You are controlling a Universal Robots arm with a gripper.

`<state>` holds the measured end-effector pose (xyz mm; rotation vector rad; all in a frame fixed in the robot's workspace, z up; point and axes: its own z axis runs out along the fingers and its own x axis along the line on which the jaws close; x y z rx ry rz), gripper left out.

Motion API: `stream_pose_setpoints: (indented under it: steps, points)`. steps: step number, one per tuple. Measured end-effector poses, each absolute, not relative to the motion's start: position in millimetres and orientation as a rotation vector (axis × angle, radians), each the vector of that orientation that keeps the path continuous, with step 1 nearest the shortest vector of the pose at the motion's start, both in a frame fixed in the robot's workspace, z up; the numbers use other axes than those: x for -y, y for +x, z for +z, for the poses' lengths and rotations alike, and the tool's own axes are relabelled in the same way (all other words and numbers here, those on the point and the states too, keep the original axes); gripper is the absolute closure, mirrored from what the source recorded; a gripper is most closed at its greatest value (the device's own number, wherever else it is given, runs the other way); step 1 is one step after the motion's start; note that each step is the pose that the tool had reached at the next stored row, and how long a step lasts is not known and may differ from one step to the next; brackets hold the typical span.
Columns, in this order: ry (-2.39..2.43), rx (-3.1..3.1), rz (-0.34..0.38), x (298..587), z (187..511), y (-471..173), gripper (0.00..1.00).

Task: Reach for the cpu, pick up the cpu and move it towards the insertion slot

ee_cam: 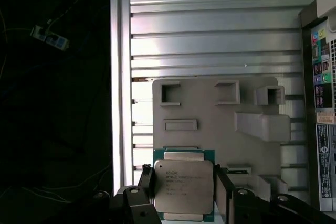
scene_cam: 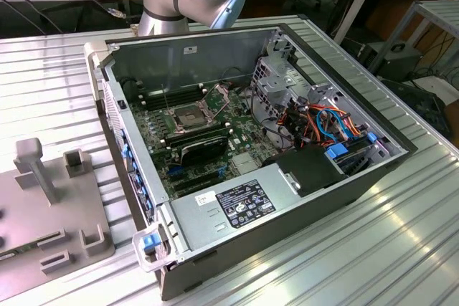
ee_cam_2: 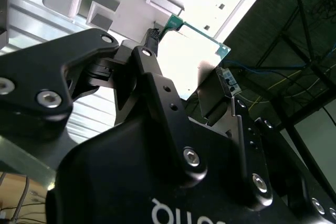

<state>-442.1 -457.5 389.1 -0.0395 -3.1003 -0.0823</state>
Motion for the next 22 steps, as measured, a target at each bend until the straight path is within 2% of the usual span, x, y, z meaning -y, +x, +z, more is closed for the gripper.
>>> stream_pose_setpoints:
  steps: [3, 11, 22]
  points:
    - [-0.039, 3.1, -0.083, 457.6, 391.0, -442.0, 0.45]
    - [-0.039, 3.1, -0.082, 457.5, 423.0, -442.0, 0.45]
    - [-0.039, 3.1, -0.08, 457.5, 426.4, -426.0, 0.45]
